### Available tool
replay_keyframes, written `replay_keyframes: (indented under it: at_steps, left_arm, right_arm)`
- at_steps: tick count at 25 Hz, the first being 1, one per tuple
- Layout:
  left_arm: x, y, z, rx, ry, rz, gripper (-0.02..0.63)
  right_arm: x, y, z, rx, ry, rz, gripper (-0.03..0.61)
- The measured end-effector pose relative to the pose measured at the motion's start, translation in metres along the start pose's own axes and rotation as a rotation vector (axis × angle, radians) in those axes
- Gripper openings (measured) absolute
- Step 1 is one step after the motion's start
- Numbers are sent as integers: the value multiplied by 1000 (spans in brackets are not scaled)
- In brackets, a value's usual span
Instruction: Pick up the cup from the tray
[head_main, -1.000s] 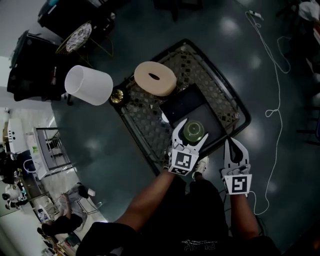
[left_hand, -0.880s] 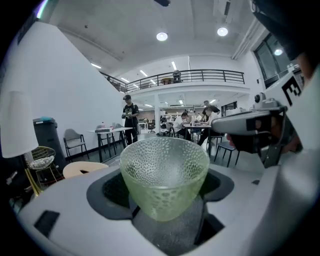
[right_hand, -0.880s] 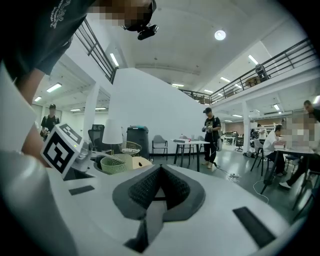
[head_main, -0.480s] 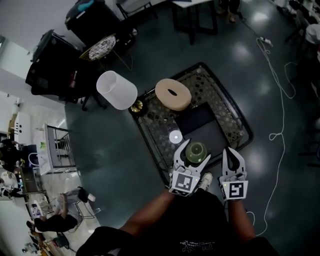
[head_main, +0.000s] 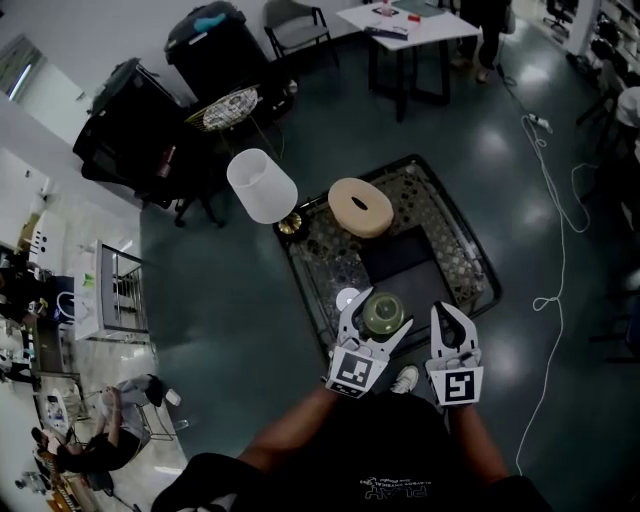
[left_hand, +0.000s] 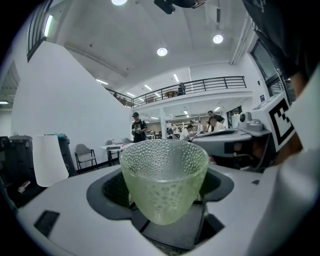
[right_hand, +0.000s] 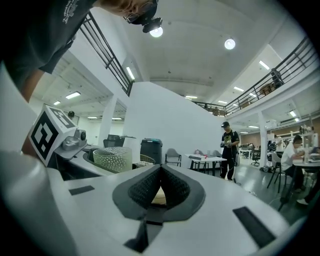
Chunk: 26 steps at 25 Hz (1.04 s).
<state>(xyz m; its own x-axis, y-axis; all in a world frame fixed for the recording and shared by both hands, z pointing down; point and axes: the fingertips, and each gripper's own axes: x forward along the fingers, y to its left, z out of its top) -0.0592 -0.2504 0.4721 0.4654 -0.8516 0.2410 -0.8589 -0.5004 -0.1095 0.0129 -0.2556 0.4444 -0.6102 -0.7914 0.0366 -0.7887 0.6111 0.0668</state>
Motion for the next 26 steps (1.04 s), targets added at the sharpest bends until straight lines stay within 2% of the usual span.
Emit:
replay_keyframes:
  at_steps: [3, 9, 13, 18, 22, 26]
  left_arm:
    - [-3, 0, 3, 0, -7, 6, 387]
    - [-5, 1, 13, -27, -51, 8, 387]
    - [-5, 3, 28, 0, -73, 4, 387]
    - [-2, -3, 29, 45, -66, -18, 387]
    - [3, -8, 28, 27, -85, -36, 387]
    - [6, -8, 30, 50, -83, -41, 387]
  right_arm:
    - [2, 2, 9, 10, -19, 8, 9]
    - [1, -1, 12, -15, 12, 9, 9]
    - [1, -4, 13, 2, -27, -4, 9]
    - [0, -6, 13, 1, -31, -17, 9]
    - [-2, -9, 14, -12, -26, -21, 9]
    - [-2, -11, 11, -21, -18, -25, 9]
